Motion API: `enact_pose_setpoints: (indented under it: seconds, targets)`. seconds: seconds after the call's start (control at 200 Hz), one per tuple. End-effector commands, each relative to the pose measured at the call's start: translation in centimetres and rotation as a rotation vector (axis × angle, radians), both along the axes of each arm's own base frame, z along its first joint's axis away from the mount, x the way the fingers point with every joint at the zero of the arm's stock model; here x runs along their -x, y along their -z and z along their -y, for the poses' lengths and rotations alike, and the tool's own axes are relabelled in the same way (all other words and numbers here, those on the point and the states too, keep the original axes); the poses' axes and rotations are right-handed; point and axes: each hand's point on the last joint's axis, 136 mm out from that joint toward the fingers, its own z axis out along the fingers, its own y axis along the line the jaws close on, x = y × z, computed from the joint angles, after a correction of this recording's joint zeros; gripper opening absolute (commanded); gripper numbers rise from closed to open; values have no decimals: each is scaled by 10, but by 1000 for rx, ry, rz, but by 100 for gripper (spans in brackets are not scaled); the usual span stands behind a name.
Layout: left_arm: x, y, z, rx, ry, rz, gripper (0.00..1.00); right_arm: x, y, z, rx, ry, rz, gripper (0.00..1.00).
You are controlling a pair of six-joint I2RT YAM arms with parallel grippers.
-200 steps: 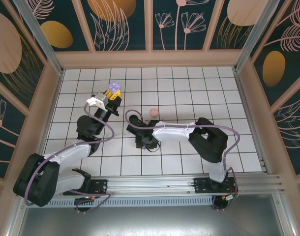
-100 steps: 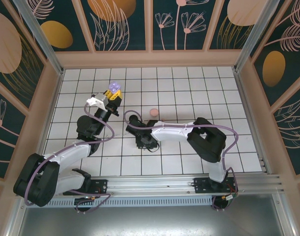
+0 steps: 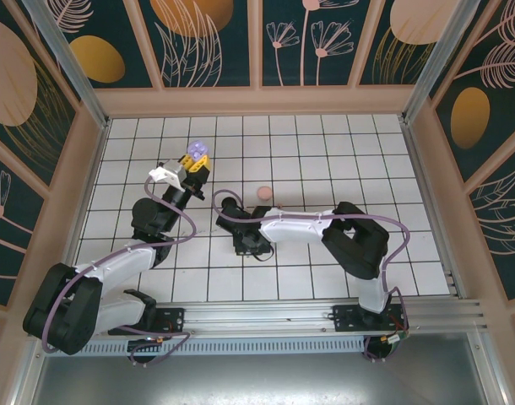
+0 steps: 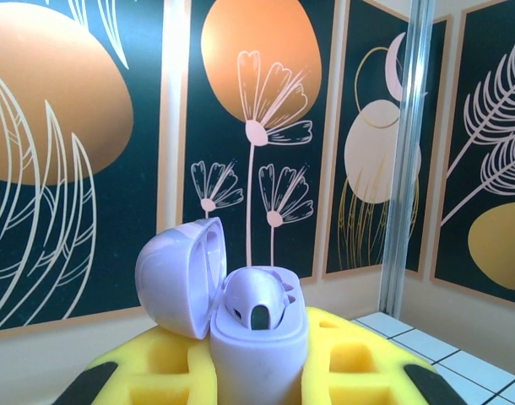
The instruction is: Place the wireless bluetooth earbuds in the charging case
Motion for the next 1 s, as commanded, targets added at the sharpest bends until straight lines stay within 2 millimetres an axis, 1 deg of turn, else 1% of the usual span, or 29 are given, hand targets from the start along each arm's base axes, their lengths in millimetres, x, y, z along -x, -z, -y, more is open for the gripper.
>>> enact_pose_setpoints:
  seconds: [0.0, 0.15, 0.255, 0.415, 0.52, 0.626, 0.771, 0.891, 0.991]
  targets:
    - [6, -19, 2, 24, 35, 47, 0, -15, -29, 0, -43, 6, 102, 19]
    - [9, -22, 9, 6, 79, 57, 0, -32, -65, 5, -95, 28, 202, 19]
    - [13, -21, 17, -18, 124, 66, 0, -47, -101, 11, -147, 45, 290, 19]
    - [21, -21, 28, -56, 200, 86, 0, -72, -173, 20, -247, 62, 446, 19]
    - [27, -21, 35, -77, 246, 101, 0, -84, -222, 24, -317, 61, 551, 19]
    - [33, -18, 41, -99, 292, 109, 0, -90, -267, 26, -375, 49, 644, 19]
    - [38, -12, 49, -126, 345, 109, 0, -93, -319, 28, -437, 30, 755, 19]
    - [41, -6, 56, -153, 376, 103, 0, -92, -349, 26, -489, 7, 819, 19]
    - [43, -1, 63, -175, 400, 94, 0, -90, -362, 21, -522, -19, 844, 19]
